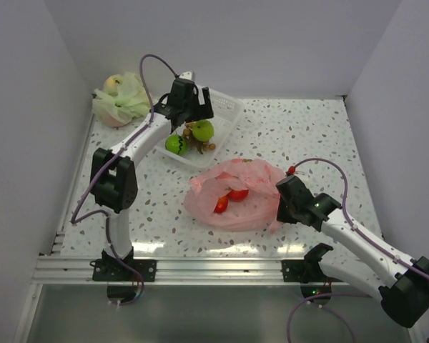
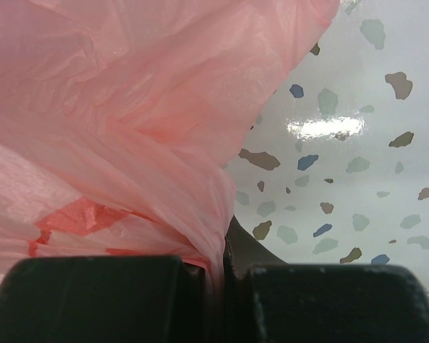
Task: Untie the knot of the plastic bag and take out the fruit
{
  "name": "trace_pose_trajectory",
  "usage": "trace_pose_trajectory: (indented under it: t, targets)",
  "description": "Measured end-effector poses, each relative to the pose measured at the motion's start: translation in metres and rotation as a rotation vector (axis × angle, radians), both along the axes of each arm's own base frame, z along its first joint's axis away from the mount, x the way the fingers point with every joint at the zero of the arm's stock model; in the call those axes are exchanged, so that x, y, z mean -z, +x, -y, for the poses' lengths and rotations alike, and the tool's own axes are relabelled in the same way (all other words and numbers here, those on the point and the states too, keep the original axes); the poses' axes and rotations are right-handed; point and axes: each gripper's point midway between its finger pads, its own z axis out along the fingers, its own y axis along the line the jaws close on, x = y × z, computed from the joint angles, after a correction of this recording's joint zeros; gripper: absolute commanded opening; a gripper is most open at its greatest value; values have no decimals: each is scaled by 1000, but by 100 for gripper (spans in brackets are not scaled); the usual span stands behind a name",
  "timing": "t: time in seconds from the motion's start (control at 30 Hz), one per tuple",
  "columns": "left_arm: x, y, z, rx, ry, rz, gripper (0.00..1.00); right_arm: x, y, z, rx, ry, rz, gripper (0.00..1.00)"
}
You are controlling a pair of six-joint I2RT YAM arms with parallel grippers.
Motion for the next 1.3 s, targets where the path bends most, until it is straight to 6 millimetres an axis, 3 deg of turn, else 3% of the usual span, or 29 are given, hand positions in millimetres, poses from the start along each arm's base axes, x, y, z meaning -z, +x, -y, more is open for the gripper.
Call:
trace_pose_trajectory:
  t: [0.17, 0.33, 0.47, 0.6, 0.7, 0.83, 0.97, 1.13, 1.3]
  targets:
    - [-31, -6, -1, 6, -22, 64, 100, -1, 0, 0, 0, 2, 3, 0]
    - [-66, -45, -11, 28, -32, 116, 98, -1, 0, 0, 0, 2, 4, 0]
    - [-100, -96, 5, 89, -32, 177, 95, -1, 0, 0, -1, 1, 4, 0]
    - [-129, -168, 53, 231, -54, 227, 92, -6, 2, 0, -5, 2, 15, 0]
    - [-134, -225, 83, 326, -66, 217, 91, -8, 4, -1, -6, 1, 22, 0]
    - [-117, -285, 112, 422, -68, 152, 90, -8, 4, 0, -6, 0, 21, 0]
    - [-72, -327, 127, 476, -10, 54, 88, -8, 4, -1, -6, 0, 22, 0]
    - [-6, -333, 132, 465, 109, -44, 86, -8, 4, -1, -7, 2, 21, 0]
    - [42, -315, 136, 417, 214, -73, 85, -8, 4, -3, -11, 12, 22, 0]
